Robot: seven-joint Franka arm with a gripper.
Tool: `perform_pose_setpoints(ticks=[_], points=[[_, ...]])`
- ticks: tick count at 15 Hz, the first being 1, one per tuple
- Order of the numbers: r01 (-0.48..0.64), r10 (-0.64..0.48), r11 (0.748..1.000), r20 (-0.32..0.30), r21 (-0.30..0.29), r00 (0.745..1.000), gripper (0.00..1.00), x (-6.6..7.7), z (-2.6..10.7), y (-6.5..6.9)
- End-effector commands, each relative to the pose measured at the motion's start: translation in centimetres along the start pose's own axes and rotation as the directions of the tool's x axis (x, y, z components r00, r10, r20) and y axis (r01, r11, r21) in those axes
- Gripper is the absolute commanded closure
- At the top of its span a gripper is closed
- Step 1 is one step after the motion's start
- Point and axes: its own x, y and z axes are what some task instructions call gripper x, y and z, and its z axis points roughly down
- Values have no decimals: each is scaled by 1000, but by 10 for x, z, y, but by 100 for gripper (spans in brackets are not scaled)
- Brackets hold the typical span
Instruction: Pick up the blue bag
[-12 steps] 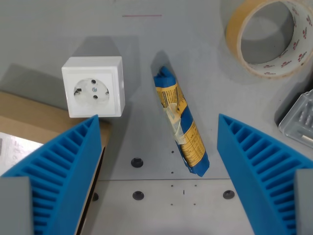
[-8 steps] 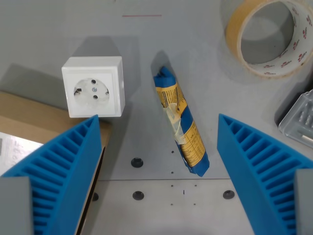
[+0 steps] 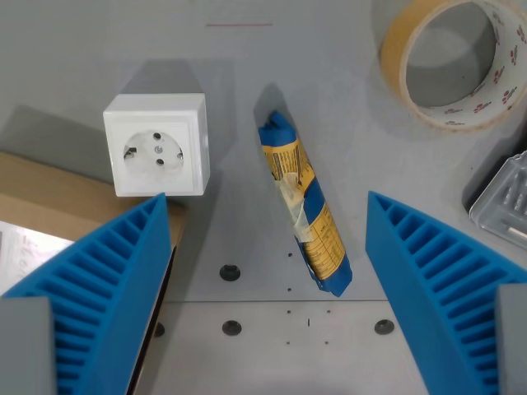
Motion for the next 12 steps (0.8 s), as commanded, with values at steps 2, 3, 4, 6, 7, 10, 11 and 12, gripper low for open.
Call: perform_pose_setpoints(ticks=[2, 3, 4, 6, 7, 10, 11, 12], points=[[55, -55, 998, -26, -4, 998, 0, -5, 7, 2], [65, -65, 998, -31, -4, 997, 0, -6, 9, 3], [75, -75, 997, -38, -4, 996, 0, -7, 11, 4], [95, -95, 995, -48, -7, 994, 0, -9, 15, 6], [103, -103, 995, -54, -8, 993, 0, -10, 18, 7], [137, -138, 990, -74, -15, 988, 0, -14, 26, 10], [150, -151, 989, -79, -17, 985, 0, -16, 29, 10], [159, -160, 987, -81, -21, 984, 0, -18, 32, 11]])
